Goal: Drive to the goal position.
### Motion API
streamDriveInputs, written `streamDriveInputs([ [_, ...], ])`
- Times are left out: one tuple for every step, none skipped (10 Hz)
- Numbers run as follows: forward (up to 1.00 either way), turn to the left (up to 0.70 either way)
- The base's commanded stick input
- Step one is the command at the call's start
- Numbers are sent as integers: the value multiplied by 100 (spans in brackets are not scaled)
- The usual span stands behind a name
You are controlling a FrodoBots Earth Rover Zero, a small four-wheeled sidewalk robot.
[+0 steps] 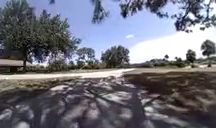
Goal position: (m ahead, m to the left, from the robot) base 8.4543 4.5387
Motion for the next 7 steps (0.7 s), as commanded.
streamDriveInputs([
  [100,0],
  [100,0],
  [100,0],
  [100,0],
  [100,0],
  [100,0],
  [100,0],
])
